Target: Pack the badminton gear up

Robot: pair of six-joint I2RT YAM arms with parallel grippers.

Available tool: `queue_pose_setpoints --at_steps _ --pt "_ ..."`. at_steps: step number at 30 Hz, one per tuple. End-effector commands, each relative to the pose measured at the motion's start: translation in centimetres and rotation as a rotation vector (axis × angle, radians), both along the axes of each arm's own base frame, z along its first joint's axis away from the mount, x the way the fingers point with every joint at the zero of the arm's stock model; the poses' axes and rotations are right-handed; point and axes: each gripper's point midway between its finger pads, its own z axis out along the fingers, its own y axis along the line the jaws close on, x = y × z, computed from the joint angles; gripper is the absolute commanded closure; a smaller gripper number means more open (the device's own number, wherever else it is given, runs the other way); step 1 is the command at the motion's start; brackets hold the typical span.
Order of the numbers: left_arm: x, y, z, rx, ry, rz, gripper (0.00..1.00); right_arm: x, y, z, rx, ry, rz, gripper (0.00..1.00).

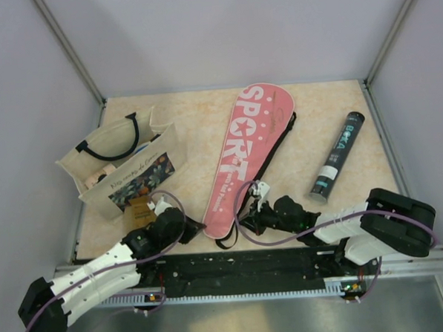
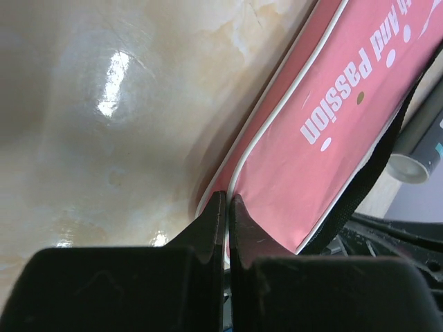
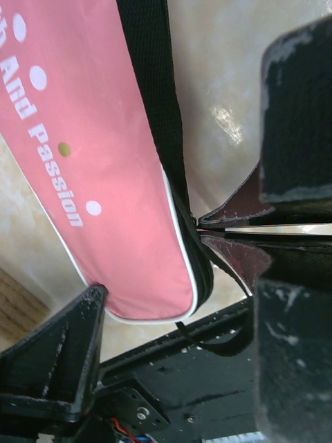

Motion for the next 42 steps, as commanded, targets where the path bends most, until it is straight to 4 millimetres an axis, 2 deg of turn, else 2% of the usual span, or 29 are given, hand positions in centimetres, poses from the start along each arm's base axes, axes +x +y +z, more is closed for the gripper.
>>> queue_pose_setpoints --at_steps 1,4,7,11,15,23,27,30,35,37,38,39,42 --pt "2.2 0.1 2.0 -0.025 -0.073 0.094 1.0 -2.2 2.2 3.0 0.081 -0.02 0.126 1.0" --pt "2.6 -0.2 2.9 -0.052 -0.087 0.108 1.0 -3.8 2.6 2.7 0.087 -0.01 0.177 1.0" --pt "3.0 -0.3 3.6 -0.07 -0.098 0.127 1.0 -5.1 3.5 3.3 0.111 -0.007 0.215 1.0" --pt "3.2 -0.4 4.1 -0.105 -0.094 0.153 1.0 -6.9 4.9 4.4 0.166 0.003 0.26 1.0" --pt "3.1 -0.1 3.7 -0.09 -0.086 0.163 1.0 -7.8 6.2 4.3 0.173 0.008 0.26 1.0" --pt "3.0 0.1 2.8 -0.111 -0.064 0.192 1.0 -5.8 9.0 3.8 0.18 0.014 0.091 1.0" --pt "3.1 -0.1 2.7 -0.112 -0.061 0.193 1.0 -3.9 8.7 3.0 0.197 0.061 -0.066 1.0" --pt "3.1 -0.4 2.8 -0.121 -0.057 0.186 1.0 -3.5 8.8 2.8 0.209 0.083 -0.114 1.0" --pt "3.1 -0.4 2.8 -0.113 -0.068 0.179 1.0 -3.7 9.5 3.2 0.211 0.086 -0.099 1.0" --pt "3.3 -0.6 3.3 -0.105 -0.103 0.154 1.0 -3.7 8.9 3.2 0.192 0.097 -0.118 0.86" --pt "3.4 -0.7 3.7 -0.089 -0.133 0.123 1.0 -3.6 8.4 3.1 0.176 0.101 -0.126 0.74" --pt "3.5 -0.8 3.9 -0.069 -0.152 0.099 1.0 -3.8 7.7 2.7 0.146 0.114 -0.132 0.66" --pt "3.5 -1.0 4.7 0.004 -0.189 0.02 0.96 -4.0 5.6 2.0 0.055 0.16 -0.169 0.53"
